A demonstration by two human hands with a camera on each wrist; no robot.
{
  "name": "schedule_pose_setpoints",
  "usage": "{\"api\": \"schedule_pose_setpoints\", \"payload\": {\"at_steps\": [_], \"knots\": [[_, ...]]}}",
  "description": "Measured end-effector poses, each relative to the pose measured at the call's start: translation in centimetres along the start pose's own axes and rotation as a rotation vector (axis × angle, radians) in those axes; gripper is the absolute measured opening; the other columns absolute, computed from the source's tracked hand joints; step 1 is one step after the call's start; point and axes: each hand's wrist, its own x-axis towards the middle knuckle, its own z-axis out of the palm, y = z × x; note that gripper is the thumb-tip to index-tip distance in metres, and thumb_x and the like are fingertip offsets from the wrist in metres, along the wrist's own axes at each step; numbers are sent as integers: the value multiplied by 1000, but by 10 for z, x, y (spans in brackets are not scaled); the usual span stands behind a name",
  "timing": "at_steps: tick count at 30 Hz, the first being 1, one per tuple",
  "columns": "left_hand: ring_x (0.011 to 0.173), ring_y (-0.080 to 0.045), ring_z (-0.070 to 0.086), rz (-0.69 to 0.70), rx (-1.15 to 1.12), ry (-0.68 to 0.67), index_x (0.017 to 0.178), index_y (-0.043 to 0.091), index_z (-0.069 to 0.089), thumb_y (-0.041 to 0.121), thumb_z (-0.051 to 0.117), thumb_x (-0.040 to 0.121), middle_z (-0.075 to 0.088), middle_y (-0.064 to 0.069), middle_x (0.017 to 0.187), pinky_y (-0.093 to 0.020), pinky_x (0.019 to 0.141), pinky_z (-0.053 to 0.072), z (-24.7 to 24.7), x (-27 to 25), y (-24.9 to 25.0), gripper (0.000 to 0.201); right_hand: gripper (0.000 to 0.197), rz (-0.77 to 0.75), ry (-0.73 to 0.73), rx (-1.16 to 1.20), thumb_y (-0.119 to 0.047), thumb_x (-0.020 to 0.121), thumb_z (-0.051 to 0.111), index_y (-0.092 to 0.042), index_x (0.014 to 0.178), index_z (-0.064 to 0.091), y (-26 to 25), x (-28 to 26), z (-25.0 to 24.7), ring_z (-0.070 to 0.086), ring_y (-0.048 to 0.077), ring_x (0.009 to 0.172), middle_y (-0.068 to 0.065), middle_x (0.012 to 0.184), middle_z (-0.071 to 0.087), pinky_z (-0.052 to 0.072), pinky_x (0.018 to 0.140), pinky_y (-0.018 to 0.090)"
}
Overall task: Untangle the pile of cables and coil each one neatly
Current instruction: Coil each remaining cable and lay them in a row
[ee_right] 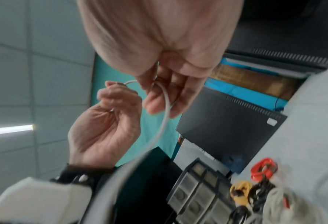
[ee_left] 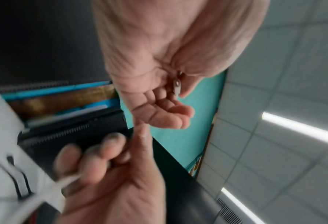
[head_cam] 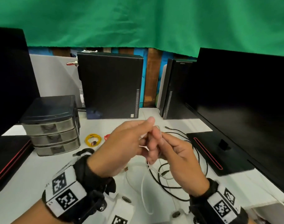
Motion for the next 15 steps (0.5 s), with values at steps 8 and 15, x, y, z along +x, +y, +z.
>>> {"api": "schedule_pose_setpoints", "payload": {"at_steps": [8, 15], "knots": [[110, -16, 70, 270, -58, 250, 98, 9, 71, 21, 36, 107, 76, -6, 108, -31, 100, 52, -12, 13, -9, 38, 27, 254, -202, -166, -23, 107, 44, -27, 120, 68, 7, -19, 14, 37, 10, 45, -1, 52, 42, 35, 51, 19], [82, -8, 69, 298, 710, -77, 93, 13, 72, 21, 41, 107, 73, 7, 82, -15, 77, 47, -26, 11, -24, 35, 22, -84, -111, -460, -26, 102, 53, -22, 93, 73, -47, -16, -15, 45, 7, 56, -11, 66, 61, 37, 57, 16]]}}
